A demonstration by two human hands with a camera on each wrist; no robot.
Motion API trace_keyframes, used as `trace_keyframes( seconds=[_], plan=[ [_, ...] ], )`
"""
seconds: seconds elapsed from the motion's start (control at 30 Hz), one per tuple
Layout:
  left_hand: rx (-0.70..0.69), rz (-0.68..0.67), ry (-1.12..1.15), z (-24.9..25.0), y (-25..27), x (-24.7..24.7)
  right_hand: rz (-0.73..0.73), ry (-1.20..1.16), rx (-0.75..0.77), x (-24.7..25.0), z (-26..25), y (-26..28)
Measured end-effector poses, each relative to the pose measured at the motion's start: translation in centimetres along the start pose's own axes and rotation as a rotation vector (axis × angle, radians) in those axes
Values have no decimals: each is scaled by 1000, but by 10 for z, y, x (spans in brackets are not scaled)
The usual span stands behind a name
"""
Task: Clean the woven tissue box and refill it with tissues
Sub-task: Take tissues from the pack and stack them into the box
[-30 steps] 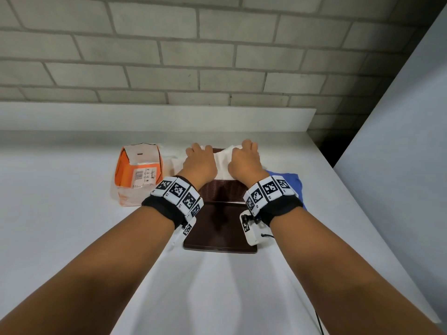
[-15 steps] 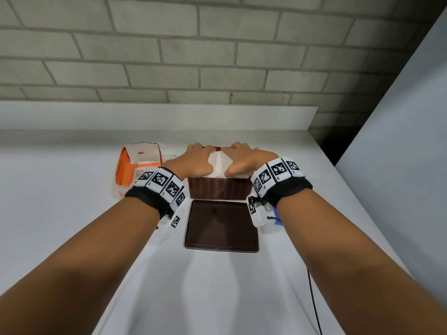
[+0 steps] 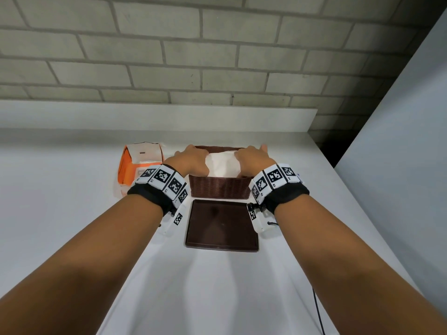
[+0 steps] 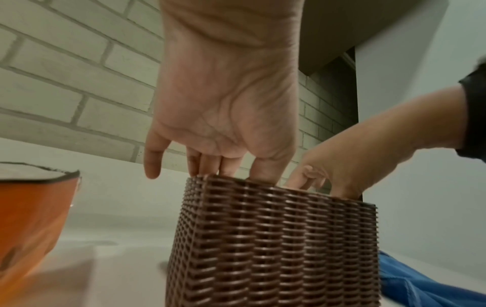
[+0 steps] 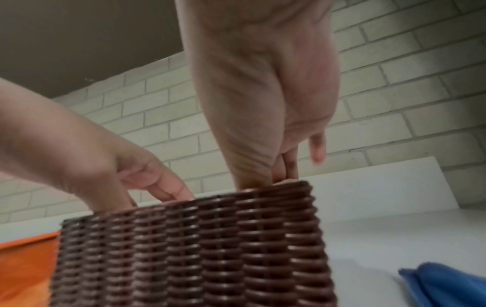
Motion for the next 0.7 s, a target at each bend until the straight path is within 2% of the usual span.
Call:
trace_keyframes(
  seconds=[0.1, 0.27, 0.37, 0.43, 0.53, 0.6, 0.7],
  plan=[
    [32, 1, -20, -2, 1, -5, -16, 41, -67, 2, 3, 10],
    [22, 13, 7, -2, 3, -12, -186, -212, -178, -3, 5, 25],
    [-17, 67, -29, 1, 6, -11, -221, -236, -197, -4, 8, 24],
    [-37, 168, -40, 1, 11, -5, -217, -198, -160, 1, 7, 21],
    [2, 307, -82, -1, 18, -2, -106, -103, -71, 14, -3, 14],
    [8, 300, -119, -1, 18, -8, -30, -124, -16, 16, -14, 11],
    [-34, 209, -126, 0, 16, -20, -30, -219, 37, 7, -27, 7]
  ],
)
Point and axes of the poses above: each hand's wrist, its own y-axis away from the middle knuckle, its own x-axis out of the back of the hand, z = x × y, the point moved 5 cm from there along -y, towards the middle knuckle
